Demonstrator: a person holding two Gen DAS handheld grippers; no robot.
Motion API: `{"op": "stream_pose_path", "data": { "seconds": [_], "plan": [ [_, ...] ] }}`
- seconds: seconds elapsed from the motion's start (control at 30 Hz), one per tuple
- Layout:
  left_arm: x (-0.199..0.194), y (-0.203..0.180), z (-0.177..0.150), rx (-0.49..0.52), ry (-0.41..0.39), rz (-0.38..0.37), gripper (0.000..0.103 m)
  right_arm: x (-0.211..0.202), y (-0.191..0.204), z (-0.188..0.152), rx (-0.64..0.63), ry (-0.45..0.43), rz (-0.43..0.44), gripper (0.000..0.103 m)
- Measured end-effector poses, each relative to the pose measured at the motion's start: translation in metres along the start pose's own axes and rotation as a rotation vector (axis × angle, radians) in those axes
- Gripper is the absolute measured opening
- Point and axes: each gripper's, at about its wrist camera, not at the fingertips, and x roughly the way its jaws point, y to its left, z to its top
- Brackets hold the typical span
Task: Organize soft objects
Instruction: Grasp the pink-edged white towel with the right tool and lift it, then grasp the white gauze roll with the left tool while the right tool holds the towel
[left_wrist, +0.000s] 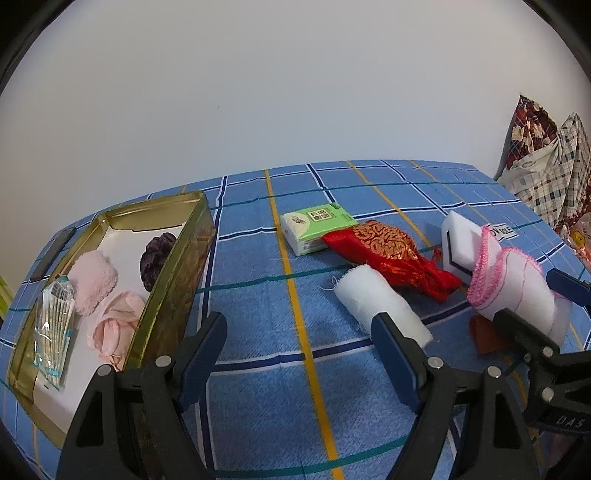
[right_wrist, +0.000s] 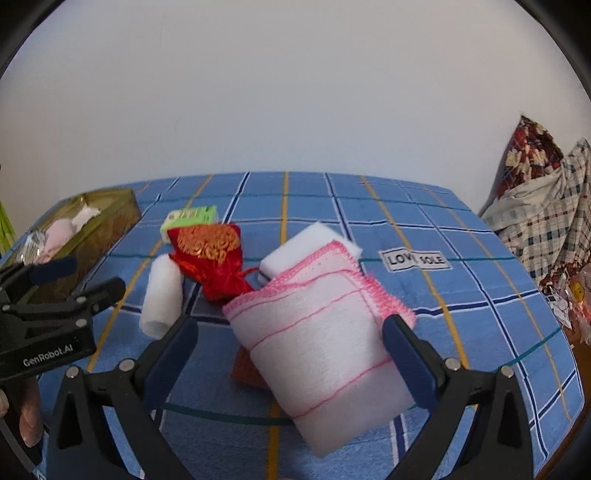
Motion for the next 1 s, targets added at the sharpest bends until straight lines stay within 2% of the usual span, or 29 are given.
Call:
{"op": "stream_pose_path", "data": {
  "seconds": [0.13, 0.27, 0.37, 0.5, 0.67, 0.83, 1.0],
  "plan": [
    [0.007, 0.000, 0.000, -0.002, 0.017, -0.001, 0.082, 0.009, 0.005, -0.001, -0.025, 0.049, -0.006, 0.096],
    [0.007, 0.002, -0.001, -0.006, 0.024, -0.010, 0.082, 0.021, 0.001, -0.001, -0.008, 0.115, 0.001, 0.055],
    [0.007, 0.001, 0.000, -0.002, 0.023, -0.021, 0.082, 0.012, -0.007, -0.003, 0.024, 0.069, 0.017, 0.031],
    [0.008, -0.002, 0.000, 0.006, 0.028, -0.030, 0.082, -0.004, -0.011, -0.003, 0.053, -0.022, 0.029, 0.023],
    [0.007, -0.010, 0.002, 0.020, 0.027, -0.055, 0.082, -0.023, -0.014, 0.004, 0.094, -0.144, 0.031, 0.022],
    [0.009, -0.020, 0.006, 0.033, 0.026, -0.084, 0.082, -0.033, -0.011, 0.018, 0.121, -0.236, -0.003, 0.021],
    [0.018, -0.026, 0.011, 0.014, 0.051, -0.098, 0.082, -0.022, -0.011, 0.022, 0.167, -0.258, -0.017, 0.021]
  ]
}}
